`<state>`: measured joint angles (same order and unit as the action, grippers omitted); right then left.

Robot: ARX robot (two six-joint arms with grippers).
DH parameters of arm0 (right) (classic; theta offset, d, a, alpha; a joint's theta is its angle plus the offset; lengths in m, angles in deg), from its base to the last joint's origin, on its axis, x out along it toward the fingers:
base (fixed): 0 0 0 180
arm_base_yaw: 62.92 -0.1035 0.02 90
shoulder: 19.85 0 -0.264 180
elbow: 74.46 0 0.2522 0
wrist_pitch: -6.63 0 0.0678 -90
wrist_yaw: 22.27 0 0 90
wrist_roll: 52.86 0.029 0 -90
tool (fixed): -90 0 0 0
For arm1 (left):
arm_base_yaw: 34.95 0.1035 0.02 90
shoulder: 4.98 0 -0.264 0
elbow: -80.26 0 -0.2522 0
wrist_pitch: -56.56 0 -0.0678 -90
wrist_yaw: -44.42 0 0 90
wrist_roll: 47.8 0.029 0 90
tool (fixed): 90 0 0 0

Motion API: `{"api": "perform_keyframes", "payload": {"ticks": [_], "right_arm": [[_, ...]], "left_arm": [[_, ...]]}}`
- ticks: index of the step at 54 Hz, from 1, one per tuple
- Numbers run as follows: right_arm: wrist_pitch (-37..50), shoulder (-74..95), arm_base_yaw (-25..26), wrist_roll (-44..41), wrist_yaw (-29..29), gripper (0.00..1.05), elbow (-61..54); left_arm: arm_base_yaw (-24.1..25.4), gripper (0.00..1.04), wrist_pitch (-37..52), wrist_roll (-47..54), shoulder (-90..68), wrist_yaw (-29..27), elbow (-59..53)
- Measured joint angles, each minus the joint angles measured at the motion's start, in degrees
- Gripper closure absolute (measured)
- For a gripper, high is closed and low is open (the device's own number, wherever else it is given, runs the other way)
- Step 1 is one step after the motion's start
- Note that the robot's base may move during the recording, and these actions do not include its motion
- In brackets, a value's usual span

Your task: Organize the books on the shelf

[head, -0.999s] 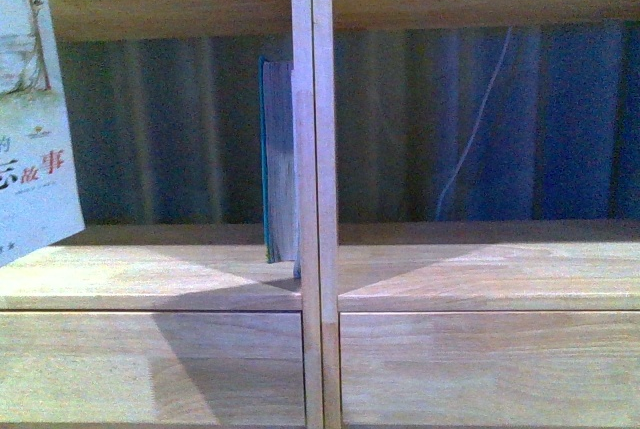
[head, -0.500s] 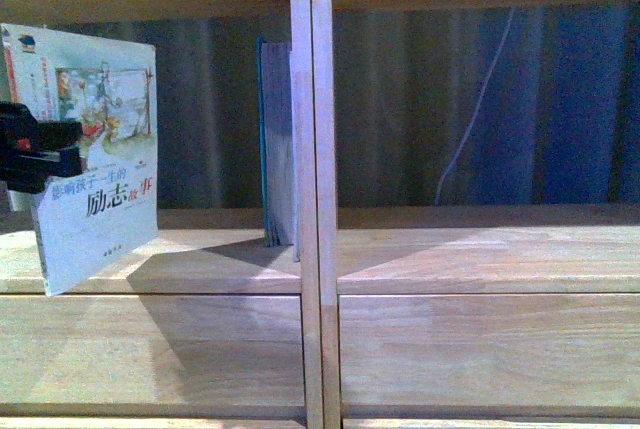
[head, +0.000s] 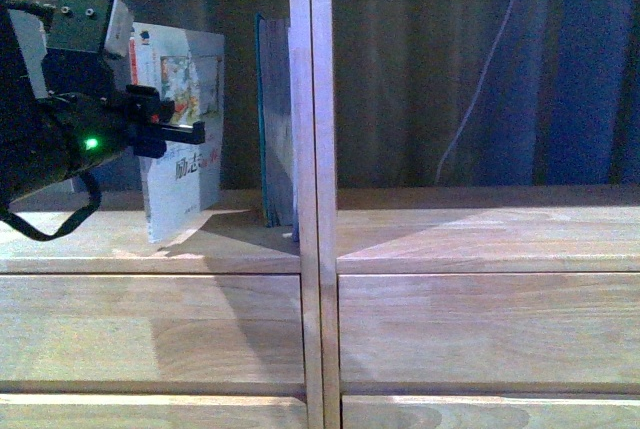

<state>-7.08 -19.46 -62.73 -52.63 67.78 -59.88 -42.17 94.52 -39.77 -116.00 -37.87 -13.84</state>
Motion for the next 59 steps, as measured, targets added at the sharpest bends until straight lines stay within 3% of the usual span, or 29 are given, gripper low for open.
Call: {"api": "perform_keyframes", "payload": {"ticks": [37,48,59], "right_arm": [[-0.02,-0.07,-0.02,-0.09,-0.02,1.01,0.0],[-0.02,-0.07,-0.02,-0.07,-0.02,0.71,0.0],[-0.02,-0.07,-0.02,-0.07,-0.02,0.42,0.0]], "left_arm": [[-4.07,0.98,-3.43,3.17,-9.57,-5.9,11.41],[-4.81,0.98,-5.6,3.5,-11.06,-6.71,14.25],[-5.33,0.69,-7.41,3.56,-12.63,-7.91,16.24]]}}
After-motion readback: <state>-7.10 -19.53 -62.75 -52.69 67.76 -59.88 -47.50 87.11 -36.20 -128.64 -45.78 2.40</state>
